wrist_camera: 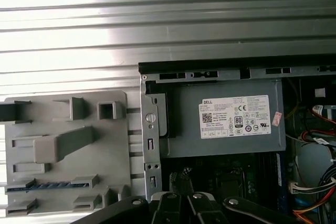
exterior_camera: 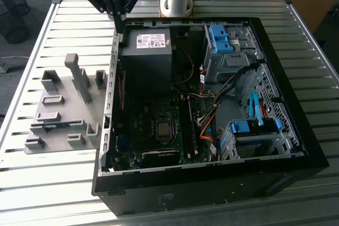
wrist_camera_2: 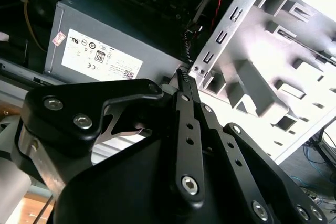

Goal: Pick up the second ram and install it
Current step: 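Reach for the second ram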

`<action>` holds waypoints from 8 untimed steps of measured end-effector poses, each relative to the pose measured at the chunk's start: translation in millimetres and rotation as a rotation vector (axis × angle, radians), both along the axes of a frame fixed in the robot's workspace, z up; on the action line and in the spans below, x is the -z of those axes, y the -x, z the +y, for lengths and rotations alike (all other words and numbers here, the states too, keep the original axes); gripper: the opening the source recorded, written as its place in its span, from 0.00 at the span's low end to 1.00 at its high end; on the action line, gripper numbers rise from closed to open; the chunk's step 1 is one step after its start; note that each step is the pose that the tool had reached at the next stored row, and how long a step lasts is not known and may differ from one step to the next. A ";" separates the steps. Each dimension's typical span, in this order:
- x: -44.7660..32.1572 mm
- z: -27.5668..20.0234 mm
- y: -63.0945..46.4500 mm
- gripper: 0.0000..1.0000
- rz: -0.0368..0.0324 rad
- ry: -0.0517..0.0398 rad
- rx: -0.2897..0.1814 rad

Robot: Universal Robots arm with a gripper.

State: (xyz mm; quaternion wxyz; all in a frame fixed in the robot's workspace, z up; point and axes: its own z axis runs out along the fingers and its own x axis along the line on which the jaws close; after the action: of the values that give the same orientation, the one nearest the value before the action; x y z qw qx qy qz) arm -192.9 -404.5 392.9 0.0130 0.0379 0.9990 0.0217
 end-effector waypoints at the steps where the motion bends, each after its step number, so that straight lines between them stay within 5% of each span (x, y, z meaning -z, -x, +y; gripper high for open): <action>1: 0.0 -0.2 0.8 0.11 0.0000 0.0000 0.000; 8: 0.3 -1.5 6.9 0.11 -0.0001 -0.0001 0.000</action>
State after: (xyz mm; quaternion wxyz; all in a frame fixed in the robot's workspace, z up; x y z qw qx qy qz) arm -199.8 -405.9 392.6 0.0131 0.0379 0.9990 0.0217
